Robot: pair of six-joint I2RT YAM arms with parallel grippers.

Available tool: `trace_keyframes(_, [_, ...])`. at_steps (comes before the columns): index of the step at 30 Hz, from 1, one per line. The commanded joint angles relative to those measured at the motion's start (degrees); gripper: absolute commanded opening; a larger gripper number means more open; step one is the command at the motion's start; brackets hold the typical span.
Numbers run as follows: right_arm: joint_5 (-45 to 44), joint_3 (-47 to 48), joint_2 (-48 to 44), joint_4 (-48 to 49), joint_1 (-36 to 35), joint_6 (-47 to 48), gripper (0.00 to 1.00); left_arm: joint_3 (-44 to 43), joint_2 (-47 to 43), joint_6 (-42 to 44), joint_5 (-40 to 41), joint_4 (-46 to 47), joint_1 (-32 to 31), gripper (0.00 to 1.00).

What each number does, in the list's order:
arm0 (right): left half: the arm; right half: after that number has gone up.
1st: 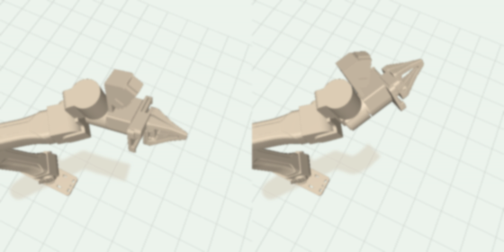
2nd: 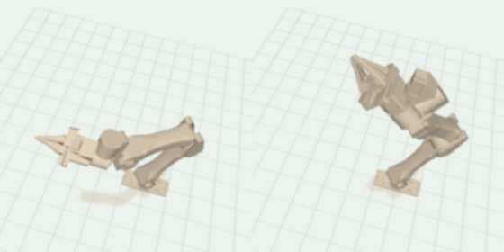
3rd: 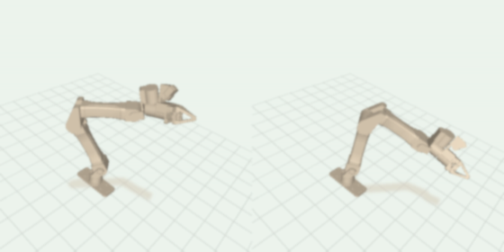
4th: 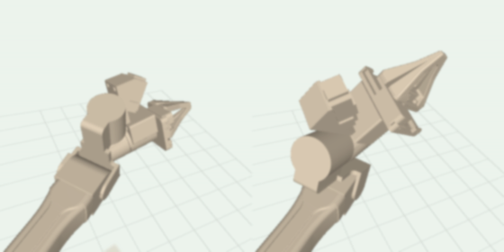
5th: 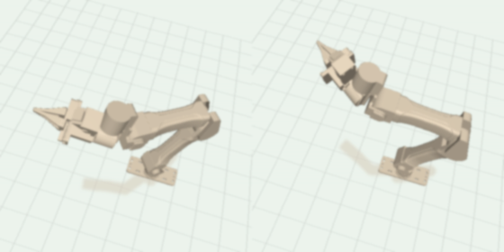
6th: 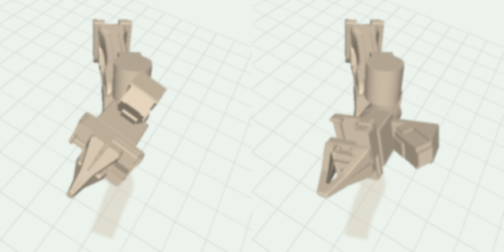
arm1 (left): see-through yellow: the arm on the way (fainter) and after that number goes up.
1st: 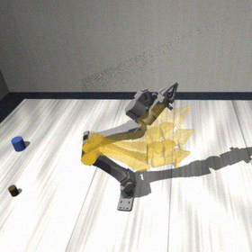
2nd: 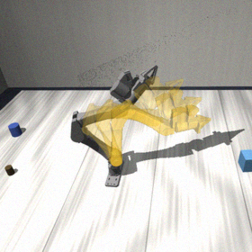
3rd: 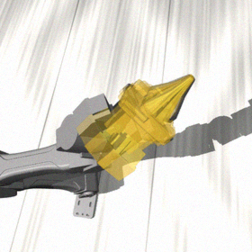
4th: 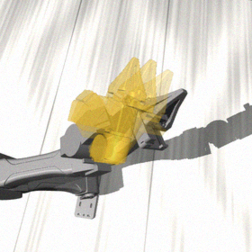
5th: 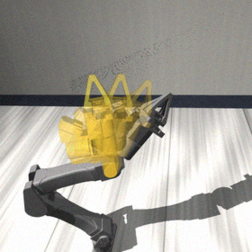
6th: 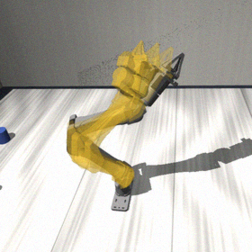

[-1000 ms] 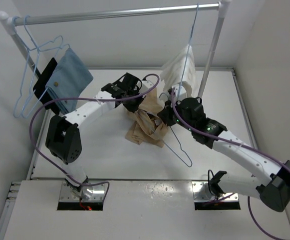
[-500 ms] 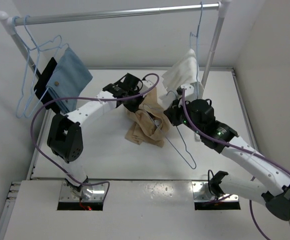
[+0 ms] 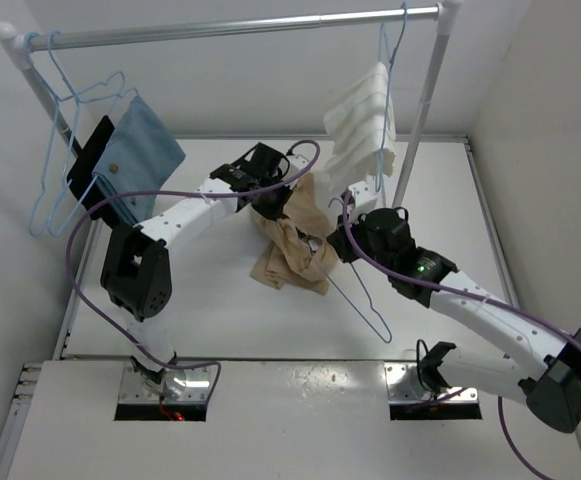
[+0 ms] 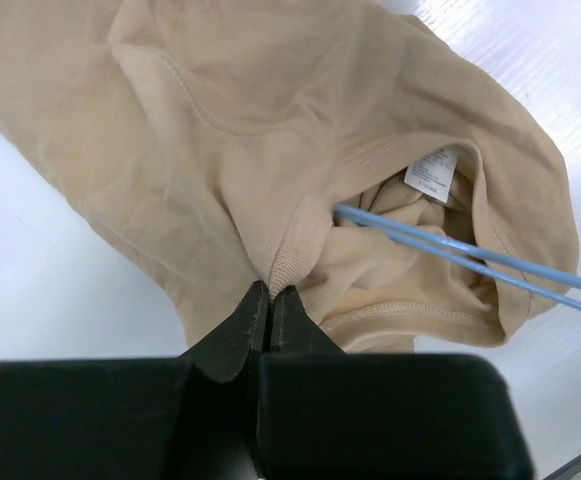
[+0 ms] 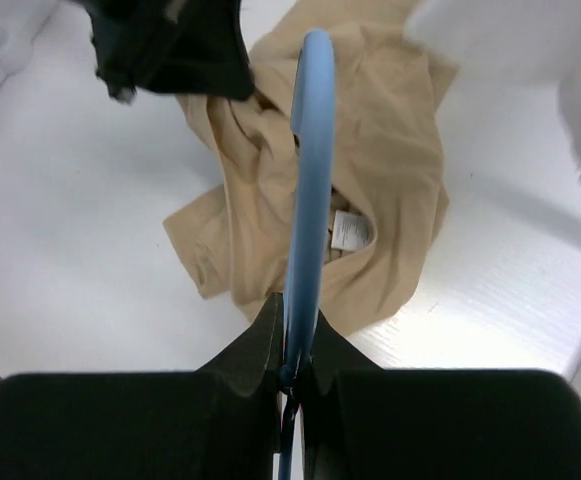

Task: Place the t-shirt on the hanger
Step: Place tshirt on hanger

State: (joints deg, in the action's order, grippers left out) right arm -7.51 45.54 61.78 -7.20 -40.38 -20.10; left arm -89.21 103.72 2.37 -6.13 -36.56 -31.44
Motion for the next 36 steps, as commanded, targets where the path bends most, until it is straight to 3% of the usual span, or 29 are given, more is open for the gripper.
trace_keyframes(1, [0.30,-4.56,-2.27,3.95,-0.22,-1.17,0.00,-2.20,0.34,-2.19,0.86,2.19,0.24,0.01])
trace_keyframes(7, [2.59,-6.60,-2.28,5.79,-0.22,-4.15,0.00,-2.20,0.87,-2.20,1.38,2.19,0.24,0.01])
trace_keyframes(11, [1.10,-8.10,-2.28,12.28,-0.22,-4.78,0.00,-1.06,-0.44,-1.58,-1.33,2.19,0.24,0.01])
trace_keyframes(16, [-1.27,-5.11,6.40,20.36,-0.22,-4.16,0.00,2.28,-3.26,-2.11,-4.50,1.58,0.24,0.02])
trace_keyframes(22, [-4.88,-3.89,10.46,28.90,-0.75,-6.18,0.00,3.43,-6.51,-2.64,-7.83,-0.09,0.24,0.02])
trace_keyframes(29, [-5.50,-0.36,15.38,30.84,-2.33,-4.42,0.00,4.65,-10.03,-1.40,-11.54,-3.52,0.24,0.02])
trace_keyframes(36, [-9.09,-0.36,13.21,31.38,-4.18,-2.50,0.00,9.05,-13.88,0.43,-10.22,-5.97,0.24,0.02])
